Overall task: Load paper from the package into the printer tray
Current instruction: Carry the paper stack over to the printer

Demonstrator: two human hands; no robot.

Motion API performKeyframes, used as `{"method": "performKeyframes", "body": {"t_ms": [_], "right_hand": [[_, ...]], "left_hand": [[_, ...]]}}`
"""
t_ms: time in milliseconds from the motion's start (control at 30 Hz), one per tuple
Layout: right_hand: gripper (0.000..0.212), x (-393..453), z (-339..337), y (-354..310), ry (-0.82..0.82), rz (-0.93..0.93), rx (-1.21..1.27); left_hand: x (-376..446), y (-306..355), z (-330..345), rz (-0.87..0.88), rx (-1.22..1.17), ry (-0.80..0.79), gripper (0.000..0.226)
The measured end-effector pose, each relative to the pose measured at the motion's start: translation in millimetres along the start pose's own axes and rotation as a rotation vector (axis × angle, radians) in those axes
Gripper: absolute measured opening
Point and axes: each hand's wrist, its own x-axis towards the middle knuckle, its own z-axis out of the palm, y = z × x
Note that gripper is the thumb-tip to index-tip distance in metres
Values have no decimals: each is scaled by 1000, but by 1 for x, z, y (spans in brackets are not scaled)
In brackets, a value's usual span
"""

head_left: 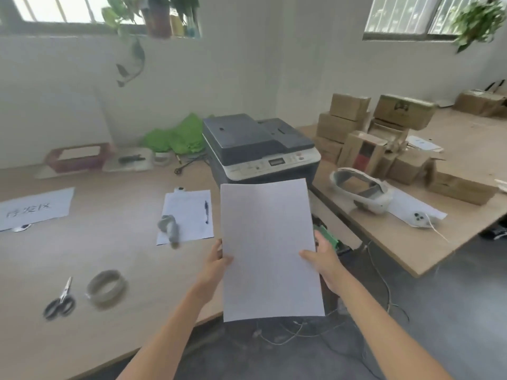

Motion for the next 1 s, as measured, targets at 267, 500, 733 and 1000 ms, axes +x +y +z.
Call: {"method": "performKeyframes", "body": {"t_ms": [267, 500, 733, 1000], "right_hand": [[37, 101, 51, -8, -181, -57, -16], [26, 182, 75, 3, -299, -138, -57], [19, 231, 97, 30, -296, -215, -137], [19, 247, 111, 81, -297, -81, -317]], "left_hand": [[45, 9, -49, 46, -11, 235, 43], [90, 6, -57, 85, -2, 394, 51], [127, -4, -58, 71, 30, 553, 51], [148, -63, -63, -111, 6, 591, 35]]}}
